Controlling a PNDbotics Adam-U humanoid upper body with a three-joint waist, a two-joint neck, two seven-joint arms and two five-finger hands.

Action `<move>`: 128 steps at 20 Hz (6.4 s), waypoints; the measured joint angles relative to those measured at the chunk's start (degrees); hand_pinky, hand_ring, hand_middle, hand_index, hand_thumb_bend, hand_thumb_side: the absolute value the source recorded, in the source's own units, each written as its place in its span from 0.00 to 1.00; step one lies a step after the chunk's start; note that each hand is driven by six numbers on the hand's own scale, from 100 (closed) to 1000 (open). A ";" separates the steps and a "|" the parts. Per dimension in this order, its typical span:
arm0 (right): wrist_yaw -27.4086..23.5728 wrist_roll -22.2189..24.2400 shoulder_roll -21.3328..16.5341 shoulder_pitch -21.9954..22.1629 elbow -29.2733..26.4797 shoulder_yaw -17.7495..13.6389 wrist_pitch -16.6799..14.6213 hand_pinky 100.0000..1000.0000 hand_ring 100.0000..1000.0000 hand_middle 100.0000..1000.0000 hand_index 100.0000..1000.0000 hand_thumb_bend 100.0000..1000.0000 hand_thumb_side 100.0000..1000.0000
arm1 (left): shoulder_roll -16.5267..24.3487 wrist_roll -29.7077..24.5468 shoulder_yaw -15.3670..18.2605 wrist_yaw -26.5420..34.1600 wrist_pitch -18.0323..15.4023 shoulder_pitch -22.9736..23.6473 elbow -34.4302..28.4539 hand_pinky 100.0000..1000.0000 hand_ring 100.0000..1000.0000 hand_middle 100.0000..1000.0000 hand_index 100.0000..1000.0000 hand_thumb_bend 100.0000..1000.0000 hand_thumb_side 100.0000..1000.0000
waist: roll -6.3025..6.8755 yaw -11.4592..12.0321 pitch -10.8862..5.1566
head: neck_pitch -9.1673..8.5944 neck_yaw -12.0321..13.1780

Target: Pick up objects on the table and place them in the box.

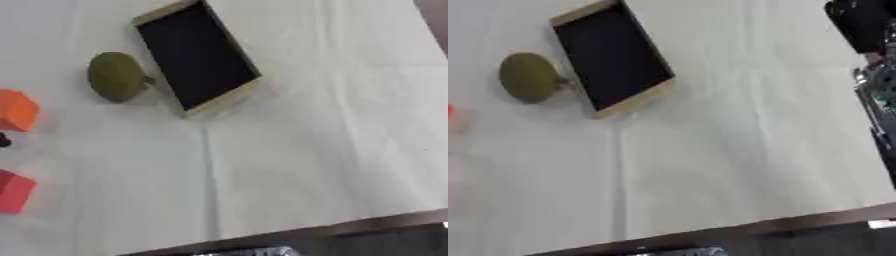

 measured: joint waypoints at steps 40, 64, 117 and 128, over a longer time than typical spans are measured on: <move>-2.43 0.10 1.58 -0.42 0.00 0.21 -0.35 0.83 0.77 0.78 0.88 0.00 0.64 | -4.78 4.45 -2.94 5.60 0.68 -23.85 -0.24 0.70 0.54 0.43 0.58 0.01 0.00 | 0.64 -0.35 -0.08 | -0.26 -0.16; -3.78 1.42 1.61 -0.96 0.00 0.74 -0.72 0.84 0.77 0.78 0.88 0.00 0.63 | -30.05 1.60 -11.48 0.73 -0.79 -49.89 26.88 0.69 0.53 0.43 0.58 0.10 0.00 | 0.66 -2.41 -1.49 | 0.36 4.09; -4.90 0.29 2.54 0.16 0.00 -0.05 -0.62 0.84 0.77 0.78 0.88 0.00 0.62 | -13.89 1.86 -8.38 1.26 0.88 -36.64 17.73 0.90 0.85 0.79 0.93 0.56 0.22 | 1.58 -0.48 -2.68 | 0.90 3.43; -4.87 0.02 2.54 0.56 0.00 -0.28 -0.77 0.84 0.77 0.77 0.88 0.00 0.62 | -5.00 -3.71 -5.53 4.33 0.35 -24.19 11.67 0.91 0.88 0.82 0.94 0.56 0.16 | 0.01 -0.31 -3.17 | 1.07 3.80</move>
